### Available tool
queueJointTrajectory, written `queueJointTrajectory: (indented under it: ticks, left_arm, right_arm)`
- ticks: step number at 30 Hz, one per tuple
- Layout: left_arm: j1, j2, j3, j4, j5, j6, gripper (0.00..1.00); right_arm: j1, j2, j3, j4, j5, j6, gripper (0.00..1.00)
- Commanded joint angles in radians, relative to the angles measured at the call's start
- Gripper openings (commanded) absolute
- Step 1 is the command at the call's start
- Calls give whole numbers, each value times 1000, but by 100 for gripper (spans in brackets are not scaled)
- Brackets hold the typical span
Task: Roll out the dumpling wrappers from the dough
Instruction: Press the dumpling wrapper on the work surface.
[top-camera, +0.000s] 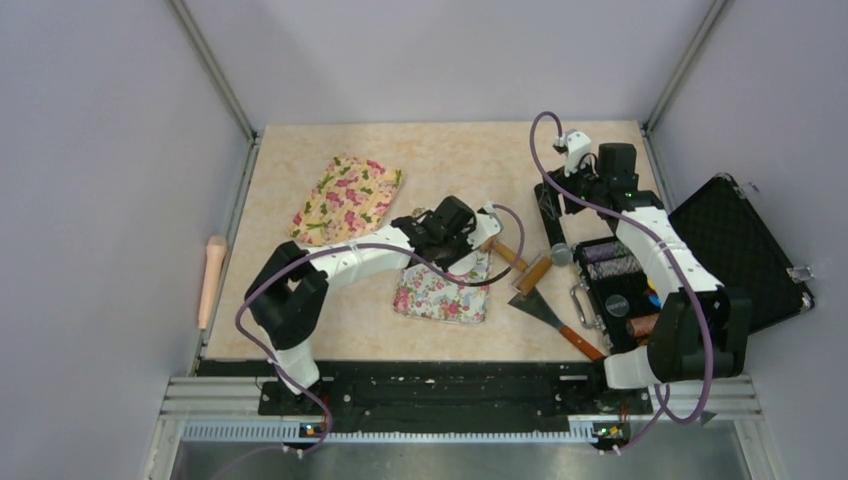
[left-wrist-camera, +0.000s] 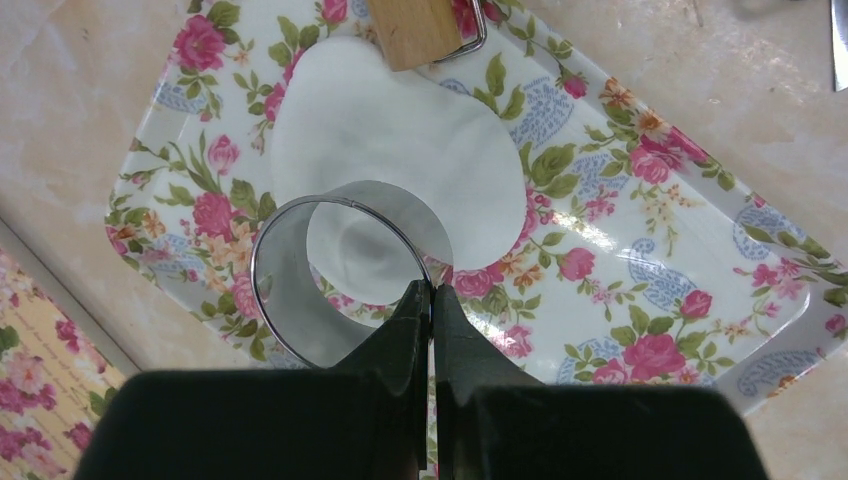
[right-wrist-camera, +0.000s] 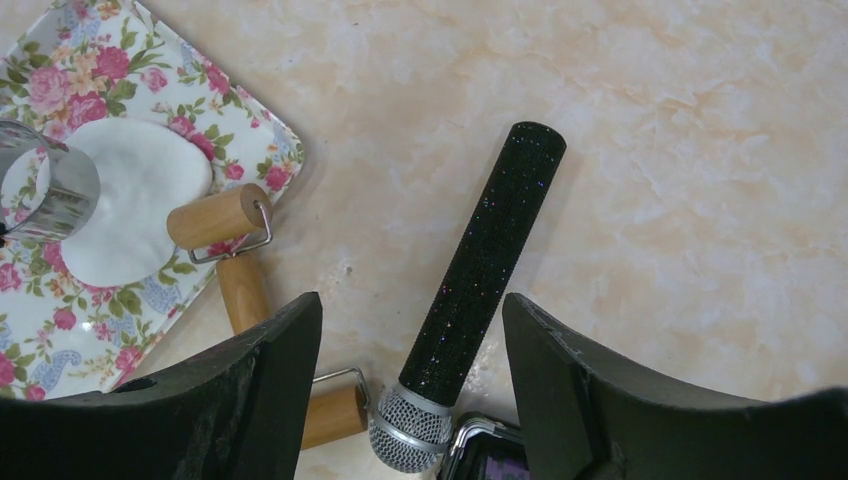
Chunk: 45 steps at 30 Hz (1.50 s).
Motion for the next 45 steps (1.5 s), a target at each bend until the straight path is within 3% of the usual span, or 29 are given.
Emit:
queueJointTrajectory:
  ticks: [1,24,45]
  left_arm:
    - [-6,29,41,65,-24,-18,0]
    - [-28,121,102,61,-29,-30,0]
    - [-29,105,86,39,-20,-32,4]
  right_arm:
    - [-10,-45,-6,36,-8,11,67]
    - [-9,-44,-9,38,-28,11,67]
    - [-10,-43,-11,38,-42,12,67]
